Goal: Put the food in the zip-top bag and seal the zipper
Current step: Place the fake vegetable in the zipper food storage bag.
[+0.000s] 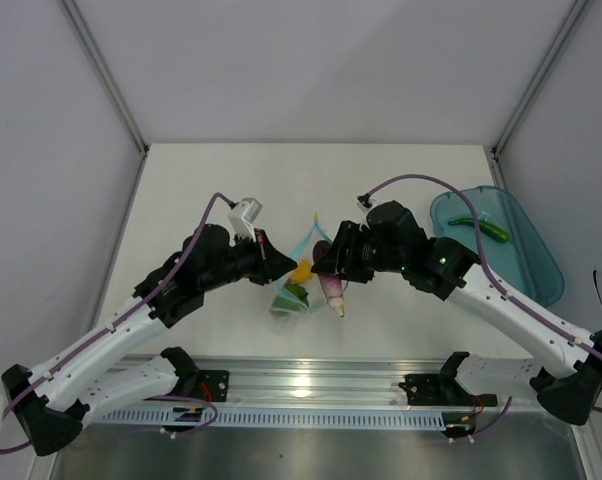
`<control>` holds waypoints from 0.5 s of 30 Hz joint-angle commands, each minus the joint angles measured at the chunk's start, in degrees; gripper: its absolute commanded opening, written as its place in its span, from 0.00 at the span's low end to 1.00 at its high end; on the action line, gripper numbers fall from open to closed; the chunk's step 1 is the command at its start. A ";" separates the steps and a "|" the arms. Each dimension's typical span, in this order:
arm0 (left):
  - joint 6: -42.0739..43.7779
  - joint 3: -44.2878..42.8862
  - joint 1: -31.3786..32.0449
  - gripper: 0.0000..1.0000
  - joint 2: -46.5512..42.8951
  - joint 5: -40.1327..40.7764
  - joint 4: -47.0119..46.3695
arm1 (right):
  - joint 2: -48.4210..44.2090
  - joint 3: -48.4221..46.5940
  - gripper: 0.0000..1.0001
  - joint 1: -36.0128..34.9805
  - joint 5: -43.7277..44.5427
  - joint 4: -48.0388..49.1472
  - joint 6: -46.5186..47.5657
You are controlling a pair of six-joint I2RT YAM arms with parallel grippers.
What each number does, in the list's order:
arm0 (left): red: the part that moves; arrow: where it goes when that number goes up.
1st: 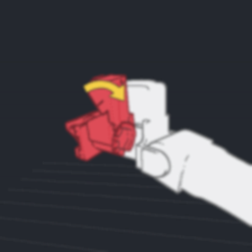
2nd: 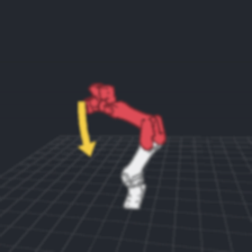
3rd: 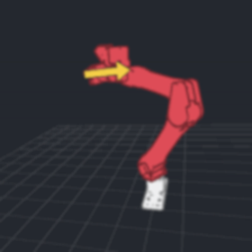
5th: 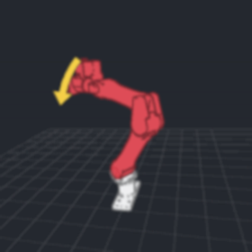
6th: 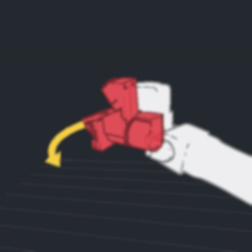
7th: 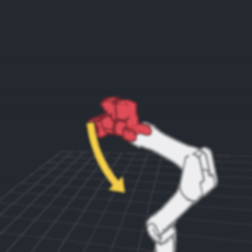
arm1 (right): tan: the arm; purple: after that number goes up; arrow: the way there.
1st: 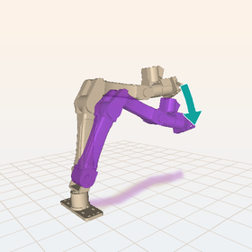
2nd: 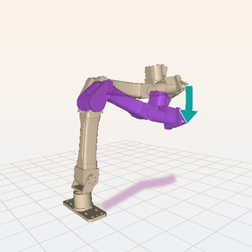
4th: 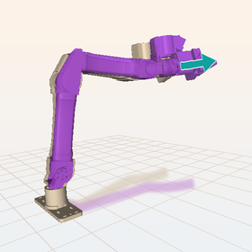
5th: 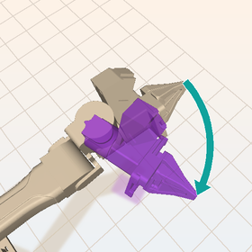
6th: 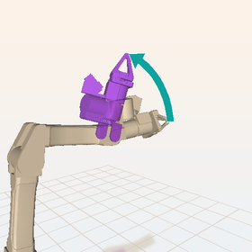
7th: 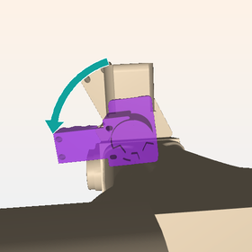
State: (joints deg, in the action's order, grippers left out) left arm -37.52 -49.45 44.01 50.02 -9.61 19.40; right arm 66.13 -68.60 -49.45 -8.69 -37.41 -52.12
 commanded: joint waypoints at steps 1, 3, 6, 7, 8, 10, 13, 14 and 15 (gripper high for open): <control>0.25 -0.82 1.52 0.01 0.34 2.22 -2.87 | 3.56 -1.97 0.00 0.76 -5.19 1.64 -4.13; 0.43 -0.82 2.39 0.00 0.34 3.10 -3.40 | 5.58 -3.20 0.00 0.76 -6.77 1.72 -5.09; 0.60 -0.47 3.62 0.01 0.25 3.72 -4.01 | 6.90 -4.00 0.00 0.67 -4.86 1.90 -6.50; 0.43 0.05 3.71 0.01 0.08 3.72 -4.28 | 7.00 -4.26 0.00 0.67 -3.72 1.55 -6.59; 0.43 0.23 3.89 0.01 -0.10 3.80 -4.54 | 7.08 -4.70 0.00 0.93 -2.40 0.50 -6.59; 0.16 0.49 4.15 0.01 -0.36 3.81 -4.81 | 7.09 -4.35 0.00 1.28 0.85 -0.12 -7.12; 0.08 1.11 4.42 0.01 -0.80 3.98 -4.89 | 7.35 -2.95 0.00 2.08 2.96 0.23 -7.91; -0.01 1.20 4.68 0.01 -0.97 4.07 -4.90 | 7.61 -2.68 0.00 2.25 3.58 0.23 -8.26; -0.10 1.29 4.86 0.01 -1.06 4.16 -4.98 | 7.87 -2.25 0.00 2.34 4.03 0.32 -8.61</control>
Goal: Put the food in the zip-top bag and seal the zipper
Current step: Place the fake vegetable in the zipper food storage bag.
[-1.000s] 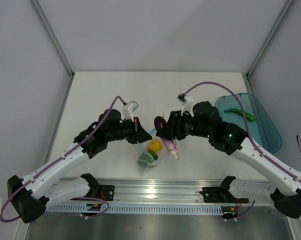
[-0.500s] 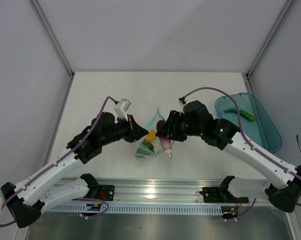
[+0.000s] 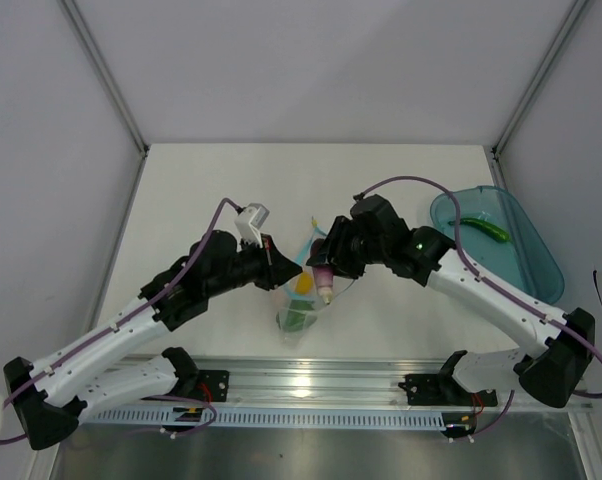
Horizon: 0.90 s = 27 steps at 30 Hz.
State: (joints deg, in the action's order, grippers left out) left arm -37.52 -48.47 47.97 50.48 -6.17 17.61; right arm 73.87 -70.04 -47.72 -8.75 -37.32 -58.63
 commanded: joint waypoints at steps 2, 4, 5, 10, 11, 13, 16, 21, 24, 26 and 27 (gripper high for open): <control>-0.36 0.48 1.08 0.01 -1.61 0.55 -3.72 | 1.10 -0.89 0.00 0.27 6.28 -0.12 -1.84; -0.89 0.66 1.08 0.00 -1.52 -0.06 -4.07 | 1.80 -1.41 0.01 -0.70 8.74 -0.65 -0.88; -1.06 0.66 1.08 0.01 -1.44 -0.50 -4.24 | 2.59 -1.59 0.01 -0.96 8.93 -0.91 -0.70; -1.51 0.30 1.17 0.01 -0.73 -1.82 -4.77 | 5.41 -3.26 0.09 -2.72 13.06 -2.49 1.24; -1.51 0.13 1.17 0.01 -0.56 -1.82 -4.77 | 6.28 -3.43 0.10 -2.90 13.06 -2.49 2.20; -1.59 0.04 1.17 0.01 -0.56 -2.26 -4.95 | 6.99 -3.61 0.11 -2.99 12.89 -2.41 2.56; -1.42 -0.13 1.25 0.01 -0.21 -2.61 -4.86 | 8.05 -3.61 0.11 -2.38 10.43 -1.36 3.61; -1.16 -0.22 1.17 0.00 0.32 -3.58 -4.42 | 10.68 -8.70 0.11 -2.63 6.38 -3.45 13.07; -1.15 0.04 1.17 0.00 0.76 -4.28 -4.42 | 12.61 -11.60 0.15 -2.64 6.03 -6.70 18.01; -1.42 0.30 1.17 0.01 0.94 -4.55 -4.60 | 13.06 -13.27 0.20 -2.55 4.89 -7.24 19.78; -1.42 0.30 1.17 0.01 0.94 -4.64 -4.68 | 13.23 -13.89 0.28 -2.37 4.36 -7.94 20.39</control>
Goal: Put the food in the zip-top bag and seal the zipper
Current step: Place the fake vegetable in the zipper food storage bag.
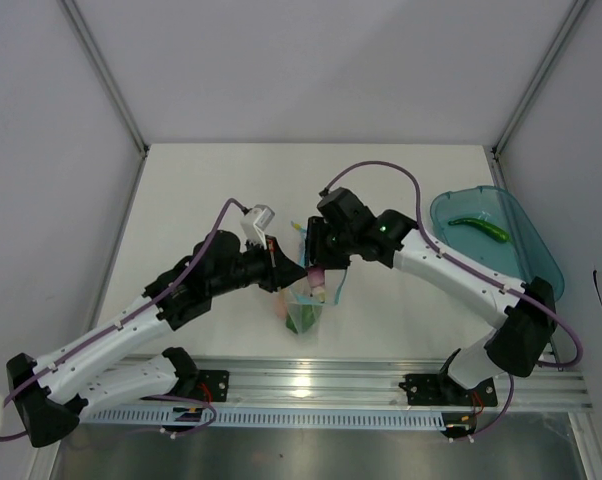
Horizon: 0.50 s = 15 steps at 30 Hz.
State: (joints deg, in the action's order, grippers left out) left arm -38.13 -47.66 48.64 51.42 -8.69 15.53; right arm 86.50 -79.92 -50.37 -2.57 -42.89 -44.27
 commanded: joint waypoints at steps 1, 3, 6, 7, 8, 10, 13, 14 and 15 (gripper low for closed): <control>-0.81 -0.59 0.49 0.01 0.08 -2.12 -2.61 | 0.86 -4.54 0.34 0.45 -3.04 -2.54 7.17; -0.72 -0.86 0.49 0.01 0.26 -2.12 -2.52 | 1.04 -5.50 0.47 1.23 -4.98 -3.16 7.97; -0.46 -1.21 0.49 0.01 0.09 -1.95 -1.91 | 0.52 -5.86 0.60 1.94 -7.10 -4.38 8.85; -0.45 -1.21 0.49 0.00 0.09 -1.60 -1.73 | 0.08 -5.77 0.61 2.03 -7.36 -4.56 9.03; -0.28 -1.38 0.49 0.00 0.00 -1.42 -1.56 | -0.62 -5.51 0.66 2.03 -8.15 -4.65 9.29; -0.28 -1.38 0.49 0.00 -0.09 -1.24 -1.47 | -1.50 -4.37 0.70 2.03 -8.86 -4.74 9.47; -0.19 -1.38 0.49 0.01 0.09 -1.07 -1.55 | -2.91 -2.44 0.71 2.03 -9.56 -4.39 8.94; -0.19 -1.47 0.49 0.01 0.26 -1.15 -1.55 | -3.78 -2.26 0.71 2.03 -9.30 -4.56 8.77; -0.19 -1.47 0.49 0.01 0.26 -1.07 -1.47 | -4.23 -2.17 0.71 1.94 -9.04 -4.83 8.68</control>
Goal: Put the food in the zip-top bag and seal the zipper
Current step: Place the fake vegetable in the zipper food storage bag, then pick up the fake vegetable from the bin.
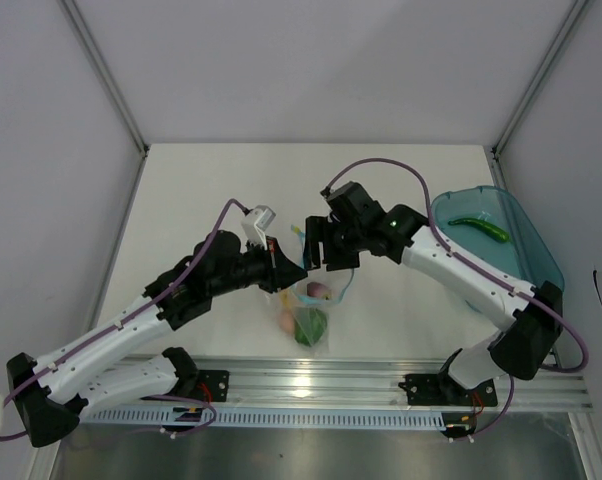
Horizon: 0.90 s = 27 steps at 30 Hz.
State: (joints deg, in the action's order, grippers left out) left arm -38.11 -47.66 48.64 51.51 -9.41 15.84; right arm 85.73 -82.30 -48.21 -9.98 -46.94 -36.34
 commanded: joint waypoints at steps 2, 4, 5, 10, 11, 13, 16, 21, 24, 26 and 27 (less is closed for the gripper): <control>-0.21 -1.65 0.49 0.01 0.09 -0.26 -1.77 | -5.56 0.13 0.71 -0.22 -1.27 -0.79 0.57; -0.30 -1.74 0.49 0.01 0.35 -0.17 -1.68 | -6.98 -0.66 0.71 0.04 -1.19 -1.40 0.57; -0.39 -2.17 0.58 0.01 0.35 -0.08 -1.25 | -7.59 -2.15 0.71 0.39 -0.92 -2.88 0.65; -0.56 -3.32 0.49 0.00 -0.70 -0.08 0.25 | -13.13 -5.41 0.71 4.25 3.20 -7.55 1.71; -0.56 -3.40 0.49 0.01 -1.58 -0.60 0.60 | -14.01 -4.89 0.71 4.87 3.56 -7.82 1.80; -0.83 -4.10 0.49 0.01 -2.37 -1.83 1.47 | -16.12 -4.01 0.71 6.10 2.95 -7.91 1.71; -1.18 -5.24 0.49 0.01 -3.08 -4.30 2.53 | -17.53 -3.65 0.71 7.51 1.28 -8.70 2.14; -2.85 -6.13 0.49 0.01 -4.21 -3.60 3.77 | -18.76 -2.60 0.71 7.51 6.45 -11.24 3.03; -3.73 -5.60 0.49 0.01 -4.66 -3.86 3.15 | -20.51 0.38 0.71 7.69 6.38 -9.93 2.85; -3.47 -5.34 0.58 0.01 -4.05 -3.25 4.19 | -21.39 2.40 0.71 7.69 5.33 -8.09 2.68; -3.55 -5.08 0.49 0.00 -3.96 -3.16 4.29 | -21.57 2.84 0.70 7.69 5.32 -7.65 2.68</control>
State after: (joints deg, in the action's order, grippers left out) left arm -40.47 -51.20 48.71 47.81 -12.21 20.34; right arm 66.17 -80.73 -40.64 -5.26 -55.83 -34.39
